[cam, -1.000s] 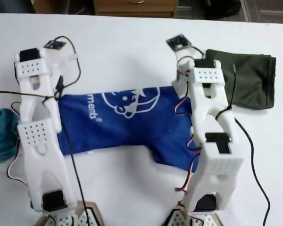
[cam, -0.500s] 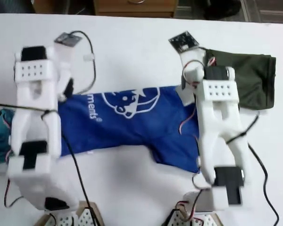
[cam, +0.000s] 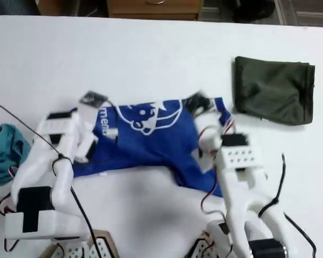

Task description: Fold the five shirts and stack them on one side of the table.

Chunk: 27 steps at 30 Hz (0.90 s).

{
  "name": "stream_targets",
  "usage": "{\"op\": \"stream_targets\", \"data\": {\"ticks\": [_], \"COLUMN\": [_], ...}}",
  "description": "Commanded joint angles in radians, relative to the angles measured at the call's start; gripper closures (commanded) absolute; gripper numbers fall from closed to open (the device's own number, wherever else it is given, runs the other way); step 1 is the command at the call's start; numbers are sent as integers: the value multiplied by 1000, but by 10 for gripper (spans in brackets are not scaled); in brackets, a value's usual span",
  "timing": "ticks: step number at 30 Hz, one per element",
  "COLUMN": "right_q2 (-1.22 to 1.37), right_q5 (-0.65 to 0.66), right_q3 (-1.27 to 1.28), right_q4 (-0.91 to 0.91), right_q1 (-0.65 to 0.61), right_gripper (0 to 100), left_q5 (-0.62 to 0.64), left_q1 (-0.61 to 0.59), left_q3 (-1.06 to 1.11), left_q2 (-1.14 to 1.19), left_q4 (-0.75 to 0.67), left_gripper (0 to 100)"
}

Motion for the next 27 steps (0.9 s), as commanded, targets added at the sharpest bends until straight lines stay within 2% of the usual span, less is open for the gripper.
{"op": "stream_targets", "data": {"ticks": [1, 5, 10, 13, 16, 21, 27], "right_q2": [-45, -45, -54, -56, -56, -56, -54], "right_q5": [37, 35, 46, 98, 123, 132, 381], "right_q3": [114, 189, 203, 172, 106, -41, -74], "right_q4": [-87, -157, -147, -124, -51, 188, 306], "right_q1": [-73, -96, -97, -94, -65, -58, -58], "right_gripper": [981, 981, 981, 981, 981, 948, 800], "left_q5": [-9, -8, -3, -6, -8, -8, -8], "left_q1": [5, 5, 5, 5, 5, 5, 5], "left_q3": [87, 91, 94, 94, 87, 110, 117], "left_q2": [-52, -54, -49, -48, -48, -52, -54], "left_q4": [-107, -118, -121, -121, -121, -163, -170], "left_gripper": [974, 974, 974, 974, 974, 974, 974]}}
